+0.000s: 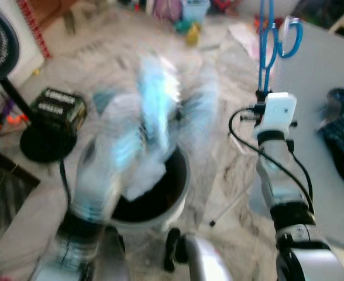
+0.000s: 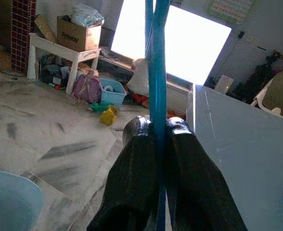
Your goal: Hang hanger
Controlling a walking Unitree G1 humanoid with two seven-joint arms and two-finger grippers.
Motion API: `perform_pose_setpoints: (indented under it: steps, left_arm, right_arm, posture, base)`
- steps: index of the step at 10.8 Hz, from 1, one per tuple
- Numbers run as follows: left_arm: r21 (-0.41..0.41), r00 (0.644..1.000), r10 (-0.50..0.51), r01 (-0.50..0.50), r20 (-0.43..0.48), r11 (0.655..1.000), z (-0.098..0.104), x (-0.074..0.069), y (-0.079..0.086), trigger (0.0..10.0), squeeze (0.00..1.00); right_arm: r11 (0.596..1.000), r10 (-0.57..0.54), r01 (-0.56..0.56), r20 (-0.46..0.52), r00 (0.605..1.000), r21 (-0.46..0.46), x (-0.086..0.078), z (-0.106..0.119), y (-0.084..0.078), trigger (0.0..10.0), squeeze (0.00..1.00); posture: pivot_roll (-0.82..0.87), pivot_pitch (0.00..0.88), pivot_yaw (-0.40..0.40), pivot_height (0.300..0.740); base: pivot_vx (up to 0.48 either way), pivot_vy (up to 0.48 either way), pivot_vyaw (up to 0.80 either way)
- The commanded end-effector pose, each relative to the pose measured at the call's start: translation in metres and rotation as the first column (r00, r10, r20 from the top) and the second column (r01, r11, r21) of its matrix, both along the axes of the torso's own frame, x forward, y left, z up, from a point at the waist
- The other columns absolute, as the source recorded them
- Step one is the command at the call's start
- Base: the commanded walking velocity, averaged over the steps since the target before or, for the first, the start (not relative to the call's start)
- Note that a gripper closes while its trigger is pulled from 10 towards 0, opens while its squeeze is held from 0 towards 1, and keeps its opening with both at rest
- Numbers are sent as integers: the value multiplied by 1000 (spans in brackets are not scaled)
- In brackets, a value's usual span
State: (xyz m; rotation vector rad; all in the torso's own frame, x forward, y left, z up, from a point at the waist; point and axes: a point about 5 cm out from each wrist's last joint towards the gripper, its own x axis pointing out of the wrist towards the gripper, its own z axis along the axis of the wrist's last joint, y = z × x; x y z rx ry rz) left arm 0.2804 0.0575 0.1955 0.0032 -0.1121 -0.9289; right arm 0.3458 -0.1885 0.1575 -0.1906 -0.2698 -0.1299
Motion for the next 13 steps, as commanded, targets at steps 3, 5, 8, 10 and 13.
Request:
perform_pose_setpoints:
  steps: [3,5,8,10,13]
  left_arm:
    - [53,980,-5,15,-197,998,-43,-23,14,10000,0]
    - [137,840,285,-250,-461,958,-95,-30,49,10000,0]
    - [380,473,647,-544,-598,748,-155,-57,106,10000,0]
    - [378,226,743,-746,-630,548,-157,-57,133,10000,0]
    - [337,182,757,-813,-627,475,-151,-53,135,10000,0]
  right_arm:
    - [1000,-6,7,-4,1000,4,3,1,-1,10000,0]
    - [1000,-2,2,-5,1000,1,3,2,-1,10000,0]
    - [1000,11,-11,-11,1000,-9,4,0,2,10000,0]
    - [1000,15,-15,-15,1000,-13,5,0,3,10000,0]
    - [1000,20,-21,-12,1000,-20,5,0,4,10000,0]
  posture:
    - [150,219,-120,740]
    - [155,218,-123,740]
    - [160,223,-132,740]
    - [165,224,-133,740]
    - [160,220,-131,740]
  base:
    - [0,0,0]
    - [0,0,0]
    - [0,0,0]
    - [0,0,0]
    - [0,0,0]
